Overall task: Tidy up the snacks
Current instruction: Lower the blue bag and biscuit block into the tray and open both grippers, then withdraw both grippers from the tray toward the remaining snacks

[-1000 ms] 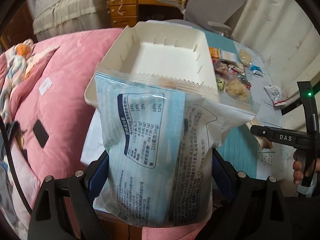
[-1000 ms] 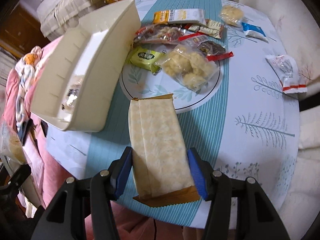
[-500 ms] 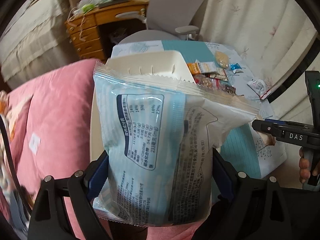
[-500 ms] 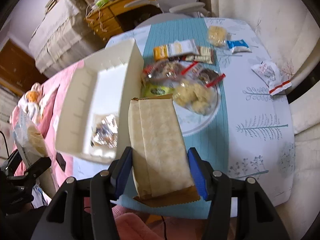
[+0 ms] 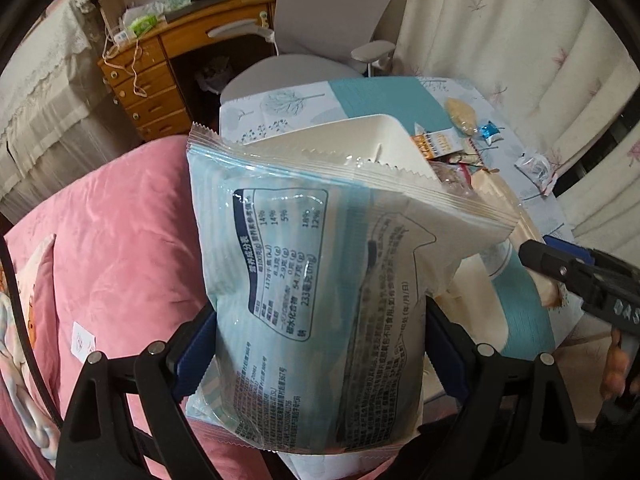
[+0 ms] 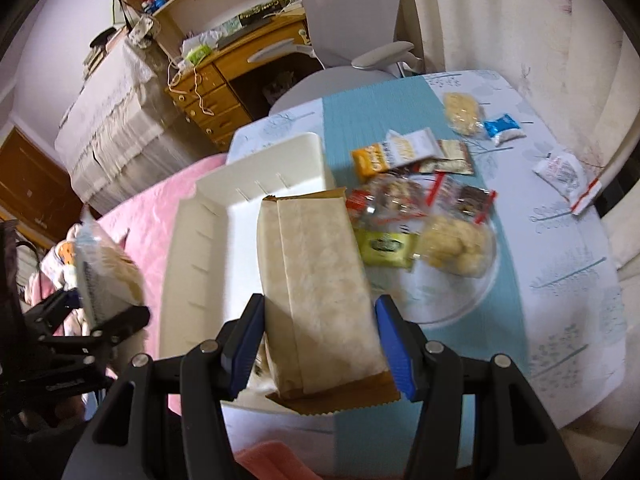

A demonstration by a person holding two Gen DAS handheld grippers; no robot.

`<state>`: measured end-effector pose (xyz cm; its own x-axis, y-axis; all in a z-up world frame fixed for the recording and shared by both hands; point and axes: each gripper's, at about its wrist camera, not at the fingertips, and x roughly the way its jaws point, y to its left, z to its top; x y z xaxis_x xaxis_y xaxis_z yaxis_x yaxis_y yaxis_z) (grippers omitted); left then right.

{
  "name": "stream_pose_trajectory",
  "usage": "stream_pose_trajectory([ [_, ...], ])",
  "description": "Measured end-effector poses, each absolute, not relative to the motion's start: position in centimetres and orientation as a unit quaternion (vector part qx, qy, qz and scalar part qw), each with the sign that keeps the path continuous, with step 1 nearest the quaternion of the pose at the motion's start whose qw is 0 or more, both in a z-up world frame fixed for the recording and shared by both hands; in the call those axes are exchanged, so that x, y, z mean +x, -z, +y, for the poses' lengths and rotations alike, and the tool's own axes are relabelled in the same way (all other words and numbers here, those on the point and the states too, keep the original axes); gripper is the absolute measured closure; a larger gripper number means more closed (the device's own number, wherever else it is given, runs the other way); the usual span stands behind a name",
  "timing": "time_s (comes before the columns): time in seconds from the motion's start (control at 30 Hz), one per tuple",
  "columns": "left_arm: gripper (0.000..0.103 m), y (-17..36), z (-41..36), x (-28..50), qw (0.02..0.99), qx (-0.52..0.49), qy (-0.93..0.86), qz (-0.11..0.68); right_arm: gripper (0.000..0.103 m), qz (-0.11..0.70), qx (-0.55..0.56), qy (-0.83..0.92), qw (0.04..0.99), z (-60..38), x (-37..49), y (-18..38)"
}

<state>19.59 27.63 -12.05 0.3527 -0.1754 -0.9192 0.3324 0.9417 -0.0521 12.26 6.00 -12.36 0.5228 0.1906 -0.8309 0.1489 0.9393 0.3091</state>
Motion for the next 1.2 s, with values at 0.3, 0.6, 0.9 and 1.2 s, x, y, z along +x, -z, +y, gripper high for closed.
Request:
stream_pose_trajectory([
  [0.3,0.006,13.9,27.7,23.7,0.808,0.068,0.159,0.564,0.047,0.462,0.201,-0.011,0.864,9.1,13.8,12.6],
  [0.6,0.006,14.5,28.9,24.3,0.803,0.057,0.166,0.569,0.037,0.470,0.228,0.000,0.852,9.5,13.9,13.9],
  [0.9,0.006,13.8,30.7,23.6,0.811,0.019,0.170,0.560,0.037,0.468,0.219,0.009,0.856,9.8,12.7,13.3],
  [1.2,0.006,14.0,30.1,21.7,0.803,-0.003,0.189,0.565,0.037,0.440,0.197,0.023,0.876,9.5,10.1,11.8],
])
